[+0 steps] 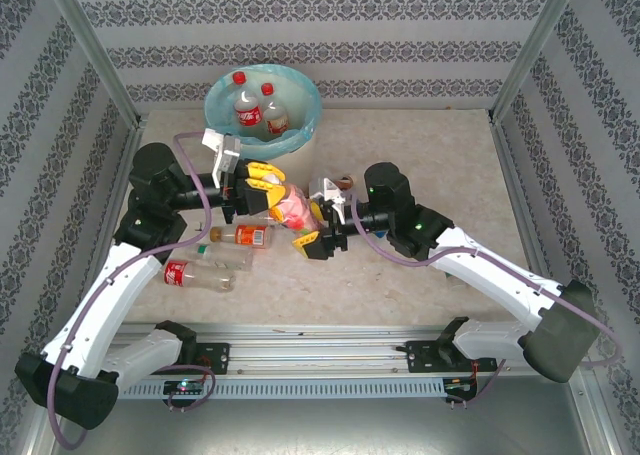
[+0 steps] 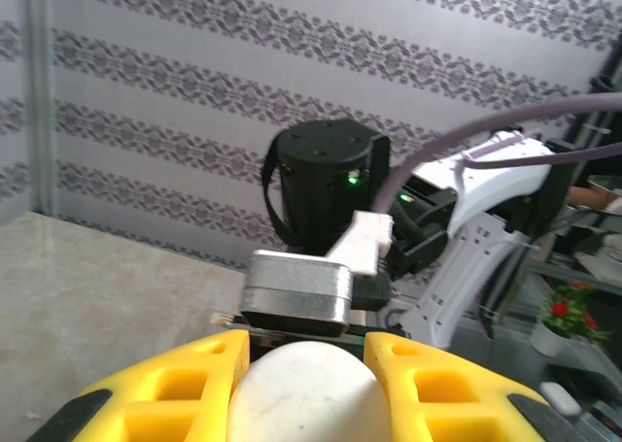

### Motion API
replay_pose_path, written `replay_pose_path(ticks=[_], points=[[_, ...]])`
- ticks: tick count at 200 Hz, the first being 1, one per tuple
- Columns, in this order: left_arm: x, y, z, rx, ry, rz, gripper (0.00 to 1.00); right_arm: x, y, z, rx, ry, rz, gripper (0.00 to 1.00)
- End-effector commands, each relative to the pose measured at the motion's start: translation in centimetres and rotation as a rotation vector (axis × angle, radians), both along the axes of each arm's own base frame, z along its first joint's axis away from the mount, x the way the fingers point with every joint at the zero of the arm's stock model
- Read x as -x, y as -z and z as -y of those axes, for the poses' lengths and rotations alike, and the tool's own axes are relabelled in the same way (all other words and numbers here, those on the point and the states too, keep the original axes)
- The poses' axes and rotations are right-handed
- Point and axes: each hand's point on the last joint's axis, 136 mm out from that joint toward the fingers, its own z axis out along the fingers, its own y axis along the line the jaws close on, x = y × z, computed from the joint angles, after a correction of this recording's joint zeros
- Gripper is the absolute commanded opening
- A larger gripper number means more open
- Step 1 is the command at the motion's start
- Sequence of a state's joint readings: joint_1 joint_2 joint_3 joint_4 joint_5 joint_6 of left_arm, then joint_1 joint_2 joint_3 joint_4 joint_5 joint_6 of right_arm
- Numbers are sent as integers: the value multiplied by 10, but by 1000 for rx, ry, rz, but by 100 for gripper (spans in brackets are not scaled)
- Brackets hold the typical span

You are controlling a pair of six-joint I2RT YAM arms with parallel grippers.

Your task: Put the plastic bottles in the bin

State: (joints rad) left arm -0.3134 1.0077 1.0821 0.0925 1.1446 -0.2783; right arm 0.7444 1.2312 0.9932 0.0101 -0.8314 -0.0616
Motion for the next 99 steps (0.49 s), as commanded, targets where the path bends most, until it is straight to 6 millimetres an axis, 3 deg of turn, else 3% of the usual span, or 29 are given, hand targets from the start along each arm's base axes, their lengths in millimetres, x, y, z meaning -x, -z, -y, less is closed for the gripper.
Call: replay_pose_path(ticks=[1, 28, 55, 99], points=[[-5, -31, -10, 59, -127, 109, 0, -7, -20, 4, -25, 74, 89, 86], [-14, -61, -25, 99, -273, 168, 0, -23, -33, 21, -28, 227, 193, 97], [-31, -88, -45, 118, -460, 207, 0, -40, -47, 47, -25, 408, 310, 98], [-80, -123, -106, 156, -922, 219, 0, -50, -49, 68, 8, 534, 421, 98]])
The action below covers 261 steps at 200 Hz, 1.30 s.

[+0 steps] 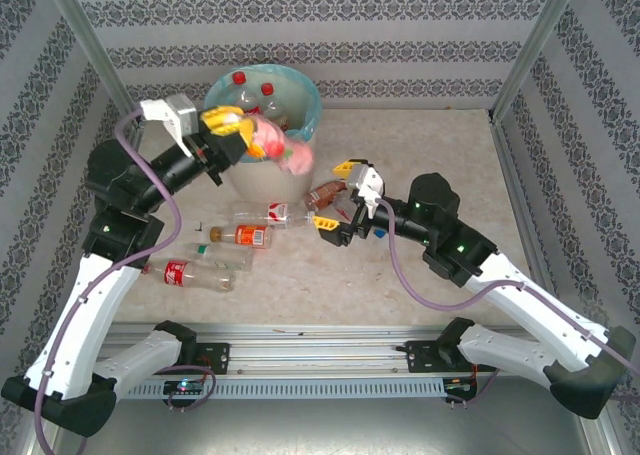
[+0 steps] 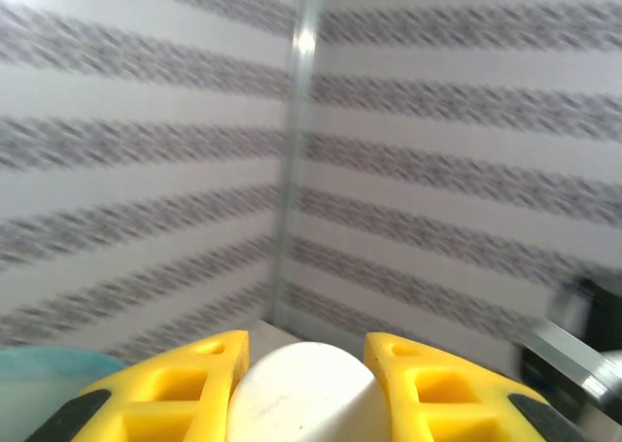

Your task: Put the plastic bottles in the bin

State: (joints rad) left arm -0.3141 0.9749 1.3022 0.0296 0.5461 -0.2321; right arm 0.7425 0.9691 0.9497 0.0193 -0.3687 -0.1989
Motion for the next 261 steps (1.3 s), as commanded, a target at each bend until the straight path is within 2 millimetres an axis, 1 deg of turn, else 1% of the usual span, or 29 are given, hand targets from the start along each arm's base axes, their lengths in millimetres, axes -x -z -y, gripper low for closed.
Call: replay_pose_path(ticks=[1, 14, 38, 54, 74, 95, 112, 133, 150, 162, 199, 220, 243, 261], points=[[-31, -24, -47, 43, -333, 26, 0, -17, 13, 10, 54, 114, 46, 98], [-44, -33, -54, 39, -394, 36, 0, -18, 17, 10, 62, 117, 47, 98], [-77, -46, -53, 25, -438, 37, 0, -18, 25, 7, 80, 107, 36, 98], [-105, -45, -47, 9, -444, 20, 0, -17, 30, 6, 87, 103, 30, 98], [-145, -31, -40, -24, -458, -41, 0, -16, 36, 8, 95, 107, 29, 98], [-182, -9, -32, -44, -449, -101, 0, -14, 40, 14, 97, 124, 31, 98], [-208, 15, -21, -79, -421, -151, 0, -11, 42, 19, 96, 136, 34, 98], [-232, 47, -5, -109, -372, -230, 0, -9, 48, 26, 104, 156, 37, 98], [-248, 70, 6, -128, -328, -268, 0, -8, 51, 30, 114, 167, 38, 98], [-257, 85, 13, -149, -304, -283, 0, -7, 52, 32, 117, 169, 40, 98], [-282, 134, 21, -208, -296, -360, 0, -5, 60, 36, 135, 182, 33, 98], [-292, 162, 25, -246, -292, -411, 0, -6, 64, 36, 142, 183, 29, 98], [-302, 194, 23, -291, -311, -460, 0, -6, 68, 35, 155, 180, 30, 98], [-308, 220, 25, -328, -306, -502, 0, -8, 72, 34, 168, 176, 28, 98]])
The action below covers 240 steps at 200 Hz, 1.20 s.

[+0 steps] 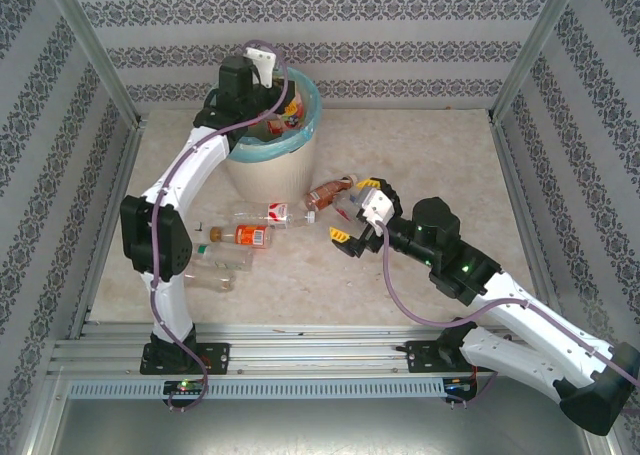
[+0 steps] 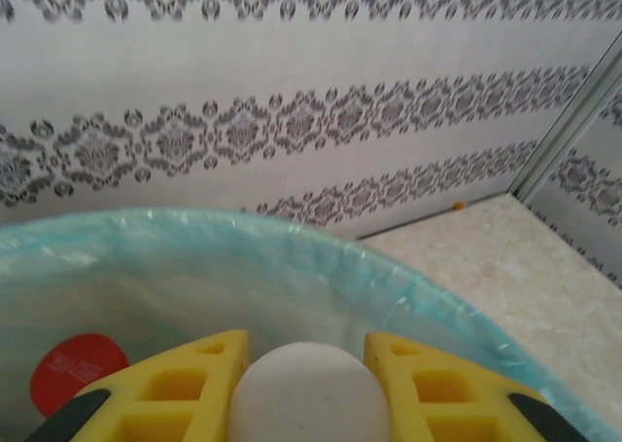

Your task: Put the plastic bottles in the bin

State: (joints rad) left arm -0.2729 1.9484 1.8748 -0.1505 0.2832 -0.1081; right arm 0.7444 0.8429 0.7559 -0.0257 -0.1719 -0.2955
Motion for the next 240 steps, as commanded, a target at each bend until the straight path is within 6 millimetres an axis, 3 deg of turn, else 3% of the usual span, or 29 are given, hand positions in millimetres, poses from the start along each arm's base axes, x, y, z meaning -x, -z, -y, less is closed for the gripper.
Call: replay_pose_path(ticks=[1, 35, 64, 92, 129, 158, 173, 205, 240], points=[[-7, 20, -3, -50, 5, -37, 0, 1, 7, -2, 23, -5, 8, 98], [-15, 61, -8, -93, -24, -93, 0, -1, 14, -4, 37, -10, -9, 98], [-18, 83, -10, -107, -37, -119, 0, -1, 17, -4, 43, -5, -13, 98], [-21, 94, -9, -100, -35, -139, 0, -4, 19, -5, 49, 0, -17, 98], [-24, 91, -12, -68, -44, -146, 0, -6, 20, -8, 53, -5, -27, 98], [-23, 73, -12, -36, -38, -118, 7, -7, 16, -9, 48, -7, -26, 98], [-20, 58, -11, -19, -34, -92, 21, -7, 15, -9, 45, -5, -25, 98], [-12, 8, -12, 30, -32, 0, 48, -12, 8, -6, 29, 32, -32, 98], [5, -50, -15, 68, -29, 120, 59, -34, 2, 11, -6, 206, -103, 98]])
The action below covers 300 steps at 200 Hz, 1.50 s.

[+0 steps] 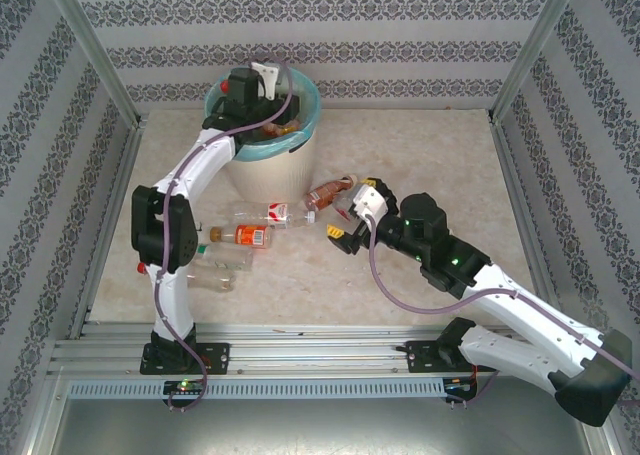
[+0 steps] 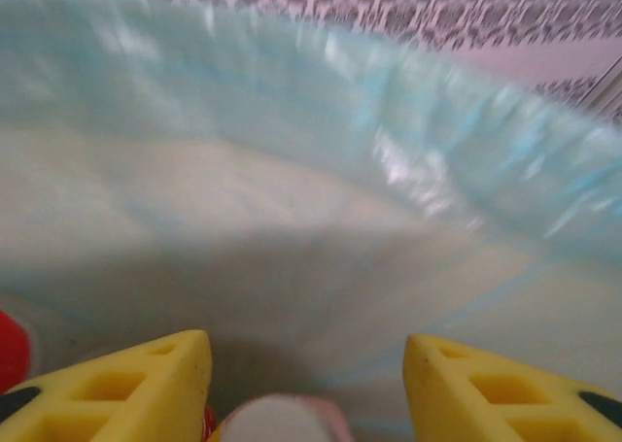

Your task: Put the plastic bottles in the bin

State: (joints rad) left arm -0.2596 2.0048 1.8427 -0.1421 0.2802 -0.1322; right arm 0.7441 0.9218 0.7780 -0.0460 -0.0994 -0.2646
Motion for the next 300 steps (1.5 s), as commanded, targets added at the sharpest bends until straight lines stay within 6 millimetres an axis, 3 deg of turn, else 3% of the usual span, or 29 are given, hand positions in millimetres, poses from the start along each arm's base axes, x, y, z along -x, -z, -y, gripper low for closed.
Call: replay_pose_path(ticks=[1, 36, 68, 84, 112, 139, 169, 216, 245, 300], points=[[18, -98, -10, 69, -8, 212, 59, -15, -17, 12, -50, 135, -32, 98], [46, -153, -19, 87, -15, 338, 60, -36, -16, 36, -115, 311, -160, 98], [85, -194, -30, 104, -21, 450, 61, -57, -4, 58, -128, 415, -323, 98], [106, -207, -32, 116, -3, 477, 61, -68, 7, 65, -117, 451, -401, 98], [146, -216, -35, 122, 41, 496, 61, -89, 44, 70, -30, 460, -541, 98], [189, -205, -32, 70, 120, 495, 65, -110, 83, 73, 69, 486, -632, 92], [231, -177, -25, 39, 234, 435, 67, -128, 124, 60, 147, 464, -736, 89], [277, -113, -18, 25, 362, 307, 97, -142, 193, 47, 310, 529, -923, 84], [284, -85, -24, -30, 349, 235, 100, -145, 219, 40, 405, 543, -941, 83], [292, -80, -35, -91, 311, 269, 99, -147, 242, 41, 429, 556, -1011, 71]])
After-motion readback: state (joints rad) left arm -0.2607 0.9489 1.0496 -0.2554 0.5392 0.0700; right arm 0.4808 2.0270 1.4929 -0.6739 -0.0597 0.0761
